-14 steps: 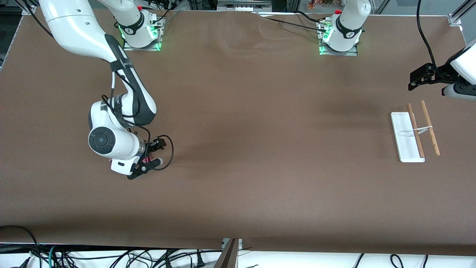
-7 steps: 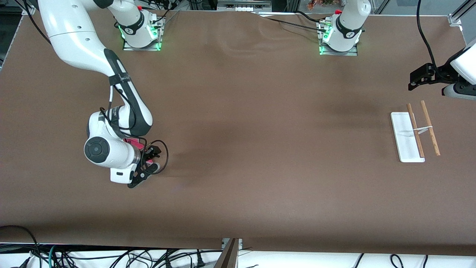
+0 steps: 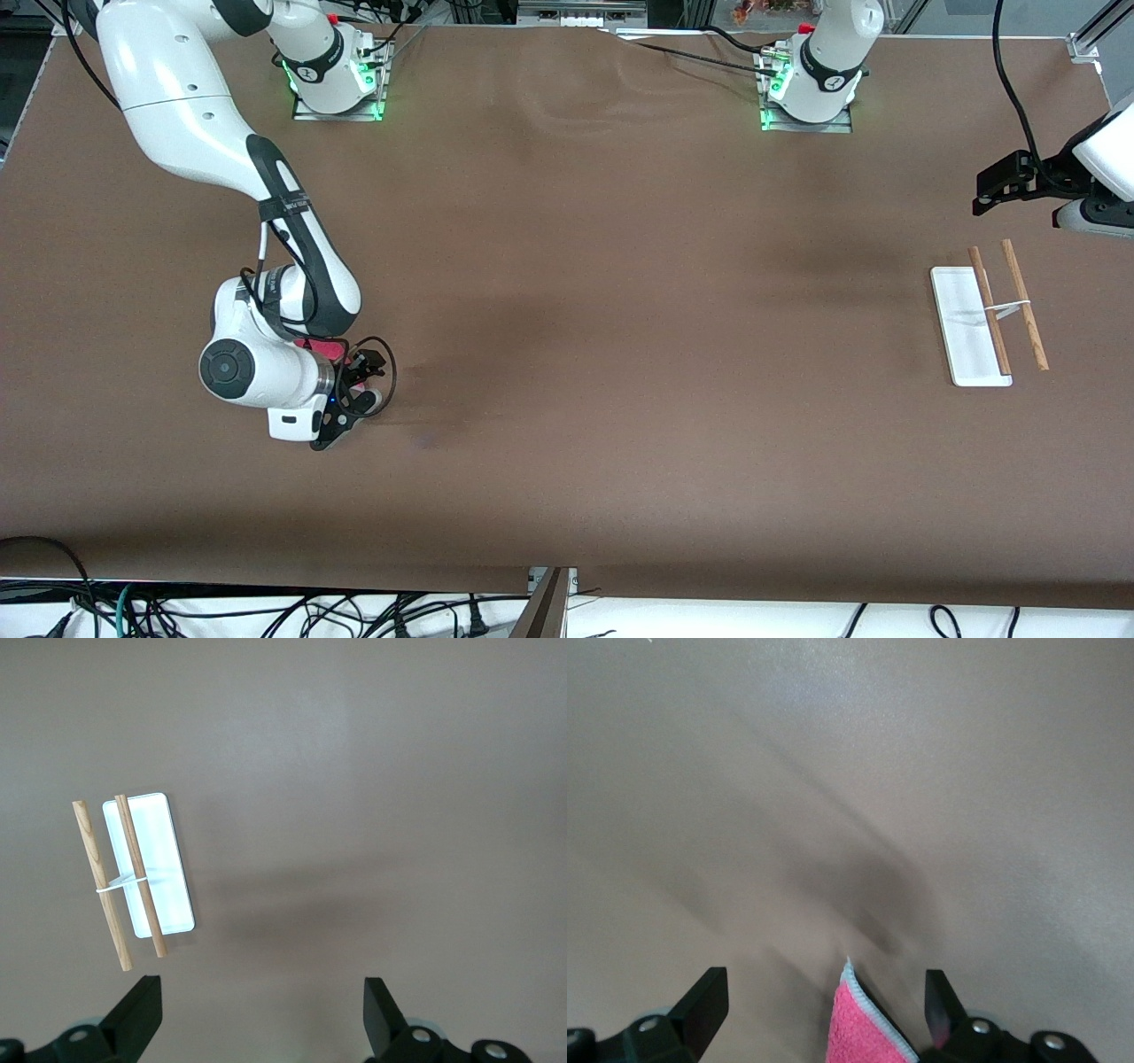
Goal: Pass towel and hang on rack
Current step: 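Close the right gripper on the towel edge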
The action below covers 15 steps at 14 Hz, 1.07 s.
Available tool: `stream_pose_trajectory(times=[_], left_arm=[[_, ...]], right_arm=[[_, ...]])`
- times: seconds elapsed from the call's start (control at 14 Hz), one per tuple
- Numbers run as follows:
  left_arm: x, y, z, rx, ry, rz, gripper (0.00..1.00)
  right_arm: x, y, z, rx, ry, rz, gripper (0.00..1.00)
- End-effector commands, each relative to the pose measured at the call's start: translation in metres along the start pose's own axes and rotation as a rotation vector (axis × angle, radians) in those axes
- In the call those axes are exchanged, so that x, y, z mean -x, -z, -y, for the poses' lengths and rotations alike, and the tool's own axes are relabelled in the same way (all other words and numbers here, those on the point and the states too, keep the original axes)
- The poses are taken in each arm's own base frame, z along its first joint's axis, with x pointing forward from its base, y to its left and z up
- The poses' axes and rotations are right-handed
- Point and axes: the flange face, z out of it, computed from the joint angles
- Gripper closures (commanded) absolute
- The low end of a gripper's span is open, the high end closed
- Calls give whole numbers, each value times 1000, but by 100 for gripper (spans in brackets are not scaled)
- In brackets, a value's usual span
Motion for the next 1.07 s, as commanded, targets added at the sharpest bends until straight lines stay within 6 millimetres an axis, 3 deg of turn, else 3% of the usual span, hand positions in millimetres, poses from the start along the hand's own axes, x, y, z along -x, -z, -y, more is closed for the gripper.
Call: stream_pose_trajectory(times=[0.0,0.36,0.79,1.0], left_arm=[[2,5,2,-19,-3,6,0],[2,5,2,-19,-3,6,0],[2,5,2,-19,5,6,0],[2,4,6,-18,6,8,0]], right_arm=[[0,-4,-7,-19,18,-17,7],[0,-12,-7,-36,4,-25,20],[7,-14,-14,-52,3,-31,51],[7,-14,-15,-52,2,-31,51]])
